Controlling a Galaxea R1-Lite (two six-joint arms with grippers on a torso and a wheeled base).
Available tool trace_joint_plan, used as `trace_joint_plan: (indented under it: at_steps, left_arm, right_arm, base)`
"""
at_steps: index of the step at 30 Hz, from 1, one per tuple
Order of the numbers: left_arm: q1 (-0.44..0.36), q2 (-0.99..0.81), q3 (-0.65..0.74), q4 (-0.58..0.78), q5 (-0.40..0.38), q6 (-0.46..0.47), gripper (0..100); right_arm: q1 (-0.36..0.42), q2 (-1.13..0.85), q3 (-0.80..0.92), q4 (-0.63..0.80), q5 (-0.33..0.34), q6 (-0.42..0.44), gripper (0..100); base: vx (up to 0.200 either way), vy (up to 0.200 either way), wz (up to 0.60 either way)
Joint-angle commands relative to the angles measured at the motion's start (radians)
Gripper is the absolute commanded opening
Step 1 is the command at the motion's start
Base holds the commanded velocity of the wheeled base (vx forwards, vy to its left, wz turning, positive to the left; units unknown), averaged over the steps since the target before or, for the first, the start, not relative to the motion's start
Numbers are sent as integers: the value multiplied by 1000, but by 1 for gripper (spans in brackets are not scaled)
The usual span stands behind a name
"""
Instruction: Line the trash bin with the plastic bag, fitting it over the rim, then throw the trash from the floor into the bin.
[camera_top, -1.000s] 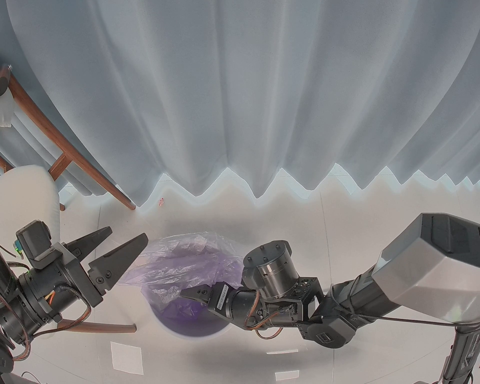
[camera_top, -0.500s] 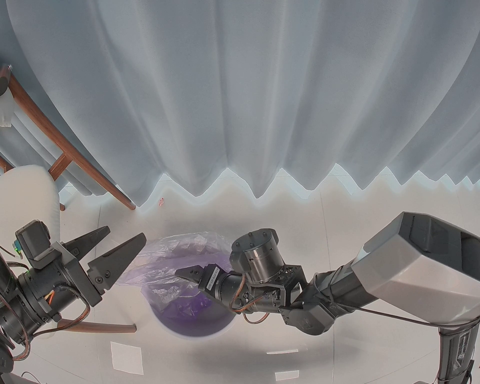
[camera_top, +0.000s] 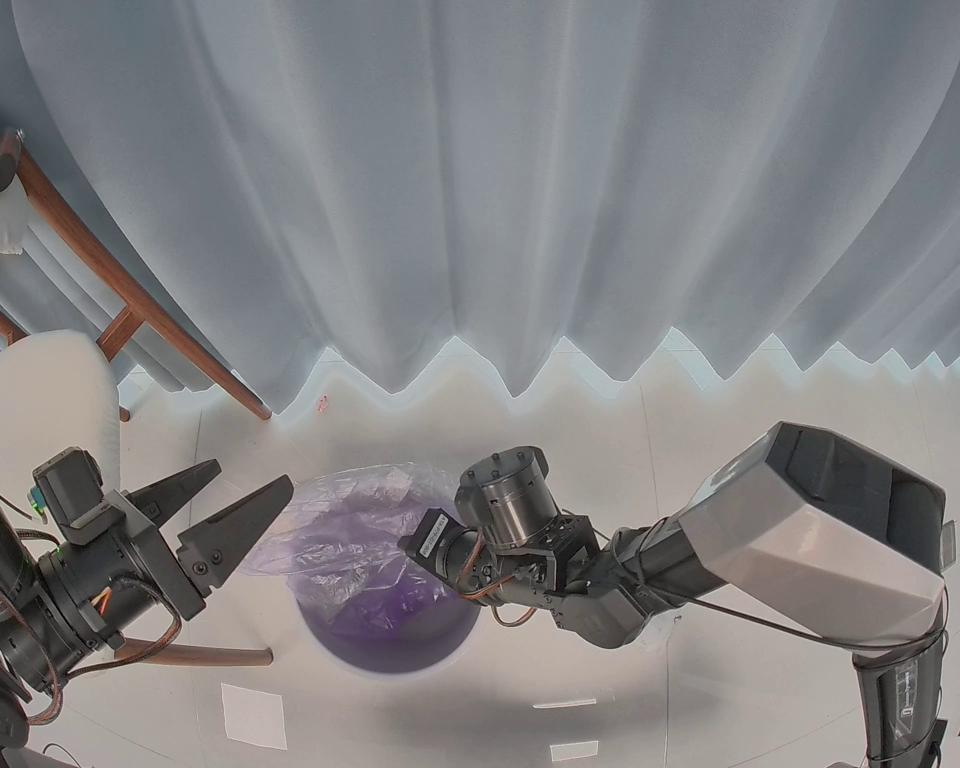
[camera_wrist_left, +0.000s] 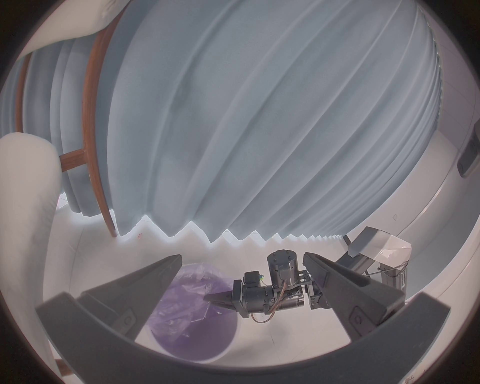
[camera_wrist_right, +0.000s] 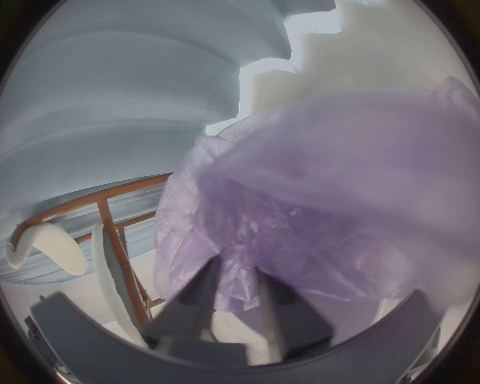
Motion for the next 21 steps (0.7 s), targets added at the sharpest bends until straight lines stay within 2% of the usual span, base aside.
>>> trace_joint_plan:
  at_steps: [1,4,8,9,12,14,15,21]
  left_arm:
    - [0,0,28,3,2,-2,100]
    - [0,-4,59,51,10,-2,100]
    - [-3,-43,71,155,12,0,100]
    - [-8,-70,59,258,12,-2,100]
    - [-5,-106,10,403,9,-14,100]
    - [-3,-109,2,425,9,-16,100]
    - [0,-116,-49,518,10,-52,100]
    - [-12,-133,-142,703,36,-241,100]
  right_arm:
    - [41,18,10,-3,-52,-24,0]
    - [76,-2,44,-6,-83,-32,0]
    - [114,-34,103,-11,-89,-47,0]
    - [138,-49,151,-12,-103,-72,0]
    - [168,-62,206,-26,-163,-112,0]
    - [174,-63,215,-32,-170,-115,0]
    - [197,-63,268,-95,-201,-126,0]
    - [248,-77,416,-289,-249,-172,0]
  base:
    - [0,0,0]
    - [0,0,0]
    - [0,0,0]
    - [0,0,0]
    - [0,0,0]
    - [0,0,0]
    - [0,0,0]
    - [0,0,0]
